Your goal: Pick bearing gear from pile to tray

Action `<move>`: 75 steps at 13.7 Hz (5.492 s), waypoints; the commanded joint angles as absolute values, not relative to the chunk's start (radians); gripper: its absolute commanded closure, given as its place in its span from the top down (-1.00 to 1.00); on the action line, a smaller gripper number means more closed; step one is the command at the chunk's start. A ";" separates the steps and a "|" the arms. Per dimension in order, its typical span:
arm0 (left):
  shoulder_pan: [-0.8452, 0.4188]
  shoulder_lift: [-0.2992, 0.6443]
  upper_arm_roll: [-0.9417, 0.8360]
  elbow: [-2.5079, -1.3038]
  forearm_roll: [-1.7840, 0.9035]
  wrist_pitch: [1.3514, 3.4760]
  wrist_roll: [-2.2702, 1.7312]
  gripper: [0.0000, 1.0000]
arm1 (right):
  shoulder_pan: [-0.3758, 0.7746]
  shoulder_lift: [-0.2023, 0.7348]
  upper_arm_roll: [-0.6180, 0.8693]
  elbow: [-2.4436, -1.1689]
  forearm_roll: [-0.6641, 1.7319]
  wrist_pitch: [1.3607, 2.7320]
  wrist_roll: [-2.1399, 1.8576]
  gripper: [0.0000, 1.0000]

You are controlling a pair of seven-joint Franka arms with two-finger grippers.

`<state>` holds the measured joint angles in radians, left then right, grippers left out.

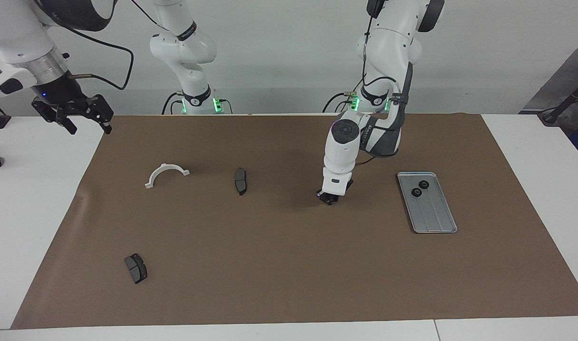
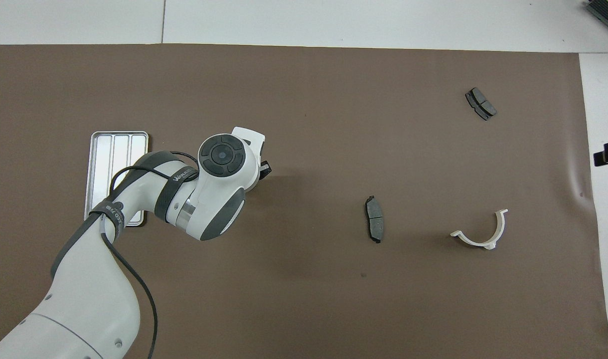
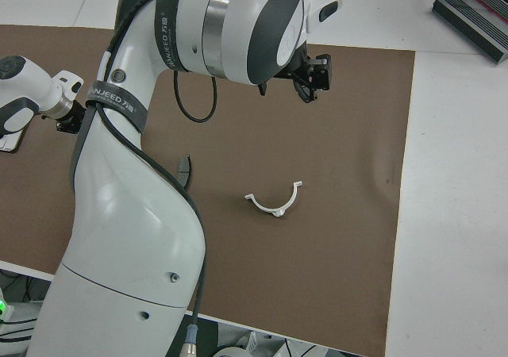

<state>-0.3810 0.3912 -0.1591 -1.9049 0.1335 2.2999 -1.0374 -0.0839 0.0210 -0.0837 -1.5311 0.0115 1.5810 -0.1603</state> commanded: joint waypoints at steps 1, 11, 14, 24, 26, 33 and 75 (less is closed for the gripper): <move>-0.377 0.367 -0.155 -1.931 0.126 2.287 -1.042 -0.98 | -0.048 0.009 -0.103 -1.559 0.008 1.618 -0.176 1.00; -0.380 0.345 -0.158 -1.942 0.124 2.264 -1.025 -1.00 | -0.049 0.008 -0.095 -1.571 0.012 1.603 -0.183 1.00; -0.367 0.342 -0.158 -1.936 0.121 2.260 -1.008 -1.00 | -0.049 0.008 -0.095 -1.571 0.012 1.603 -0.183 1.00; 0.064 0.175 -0.153 -1.911 0.091 2.120 -0.343 -1.00 | -0.049 0.008 -0.095 -1.572 0.012 1.603 -0.181 1.00; 0.129 0.204 -0.152 -1.937 0.091 2.210 -0.263 -1.00 | -0.049 0.008 -0.095 -1.572 0.012 1.603 -0.181 1.00; 0.133 0.267 -0.150 -2.078 0.091 2.413 -0.236 -0.68 | -0.049 0.008 -0.095 -1.572 0.012 1.603 -0.183 1.00; -0.054 -0.015 -0.012 -1.566 -0.020 1.465 0.087 1.00 | -0.049 0.008 -0.095 -1.572 0.012 1.603 -0.183 1.00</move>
